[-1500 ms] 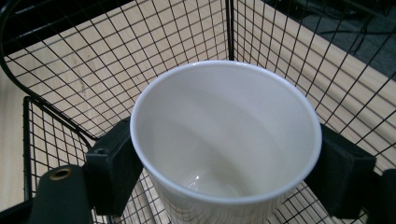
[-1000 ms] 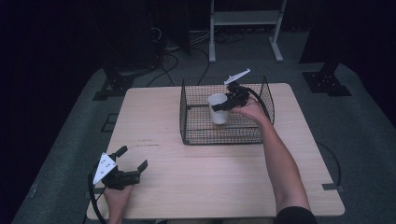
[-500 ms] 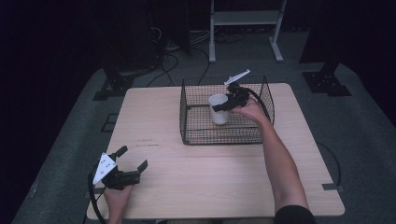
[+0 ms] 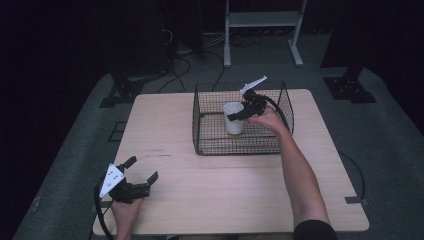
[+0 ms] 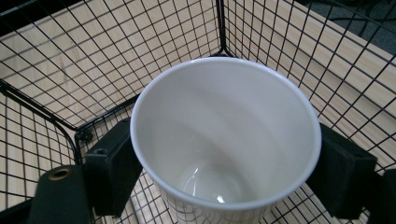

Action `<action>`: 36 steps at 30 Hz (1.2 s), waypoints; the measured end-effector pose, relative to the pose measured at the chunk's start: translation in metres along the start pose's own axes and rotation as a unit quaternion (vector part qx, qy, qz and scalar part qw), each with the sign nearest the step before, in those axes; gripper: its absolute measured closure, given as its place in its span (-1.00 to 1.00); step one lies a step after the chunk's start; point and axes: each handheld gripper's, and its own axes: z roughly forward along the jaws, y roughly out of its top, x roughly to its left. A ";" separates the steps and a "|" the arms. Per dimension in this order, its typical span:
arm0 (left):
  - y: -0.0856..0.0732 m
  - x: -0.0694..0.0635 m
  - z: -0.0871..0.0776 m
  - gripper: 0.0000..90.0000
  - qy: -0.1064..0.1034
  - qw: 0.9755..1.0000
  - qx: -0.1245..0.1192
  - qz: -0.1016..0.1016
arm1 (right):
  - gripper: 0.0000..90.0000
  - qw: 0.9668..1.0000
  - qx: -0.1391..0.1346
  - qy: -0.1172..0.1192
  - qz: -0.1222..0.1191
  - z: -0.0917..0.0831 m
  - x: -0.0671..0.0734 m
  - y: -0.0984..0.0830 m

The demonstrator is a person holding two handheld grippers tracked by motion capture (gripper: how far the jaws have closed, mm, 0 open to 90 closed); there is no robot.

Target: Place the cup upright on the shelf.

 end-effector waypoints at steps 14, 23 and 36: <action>0.000 0.000 0.000 -1.00 0.000 1.000 0.000 0.000 | -0.60 1.000 0.006 -0.003 -0.009 0.001 0.002 -0.002; 0.000 0.000 0.000 -1.00 0.000 1.000 0.000 0.001 | -0.65 1.000 0.016 -0.005 -0.014 -0.001 0.007 -0.002; 0.000 -0.001 0.000 -1.00 0.000 1.000 0.000 0.002 | -0.71 1.000 0.013 -0.014 -0.013 -0.004 0.007 -0.007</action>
